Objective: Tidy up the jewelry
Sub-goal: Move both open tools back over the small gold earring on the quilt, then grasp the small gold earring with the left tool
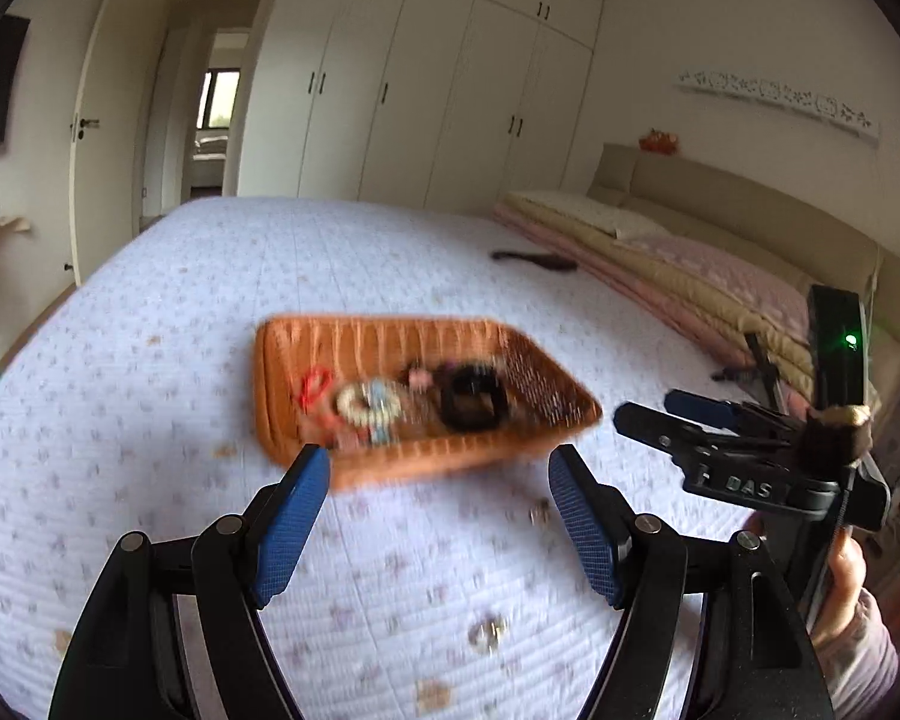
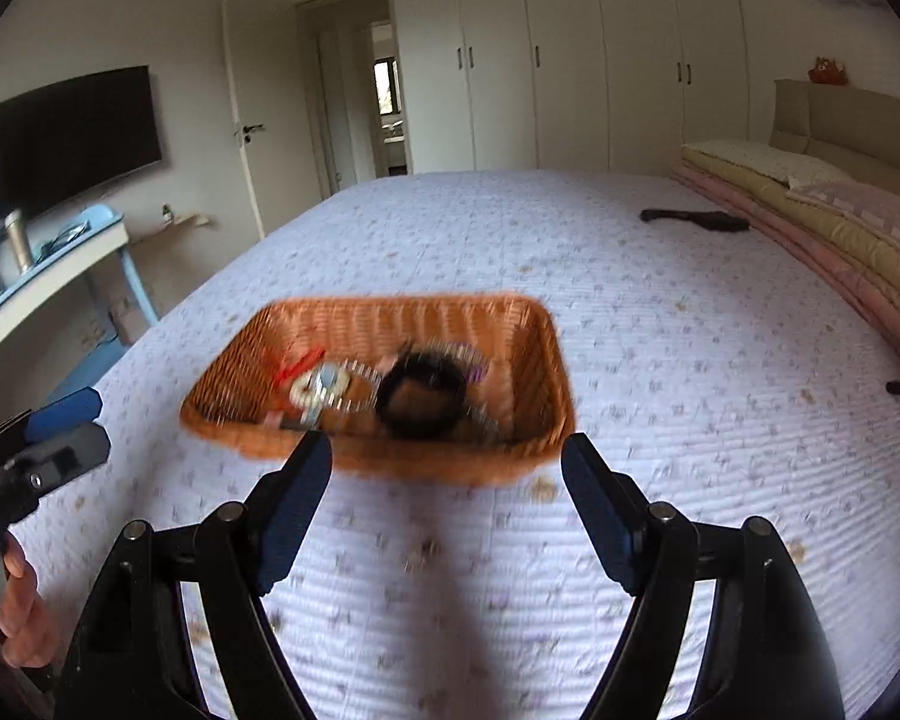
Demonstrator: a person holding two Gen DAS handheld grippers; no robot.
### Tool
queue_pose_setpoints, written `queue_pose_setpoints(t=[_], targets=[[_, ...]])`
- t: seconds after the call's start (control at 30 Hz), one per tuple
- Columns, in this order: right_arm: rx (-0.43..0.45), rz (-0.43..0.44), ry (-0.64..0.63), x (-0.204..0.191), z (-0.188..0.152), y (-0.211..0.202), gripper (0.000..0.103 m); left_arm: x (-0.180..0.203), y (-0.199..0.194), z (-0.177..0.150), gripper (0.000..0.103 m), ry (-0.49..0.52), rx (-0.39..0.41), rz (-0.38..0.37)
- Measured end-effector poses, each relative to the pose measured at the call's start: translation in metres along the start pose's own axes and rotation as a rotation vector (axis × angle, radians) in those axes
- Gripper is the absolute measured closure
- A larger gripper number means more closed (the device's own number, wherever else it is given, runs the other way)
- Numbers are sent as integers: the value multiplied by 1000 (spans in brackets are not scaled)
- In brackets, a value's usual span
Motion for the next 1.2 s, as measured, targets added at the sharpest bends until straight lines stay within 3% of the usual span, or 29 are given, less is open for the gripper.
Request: queue_pose_setpoints(t=[0.13,0.23,0.53,0.6,0.83,1.03,1.2], targets=[[-54,6,9,-2,-24,15,22,2,9,-33,27,-21,-68,-44],[-80,5,-4,-2,-33,25,22,11,26,-58,27,-14,-189,-130],[-182,37,-16,-8,-61,57,29,16,37,-78,27,43,-233,-120],[-214,39,-23,-12,-69,65,40,20,43,-84,27,47,-278,-145],[-284,82,-12,-14,-79,83,47,27,58,-101,27,83,-368,-154],[-281,74,-21,-17,-77,89,50,30,68,-106,37,108,-390,-141],[-274,58,-55,-25,-77,91,55,30,72,-107,51,125,-384,-131]])
Point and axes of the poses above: each gripper's, at about its wrist camera, not at the fingertips, and y roughly the way its jaws point, x to its right, z to its top, the point moved 7 cm from there along y, roughly the way its jaws point, and after that the axes turned 7 degrees about -z, right-handed, at the moved point
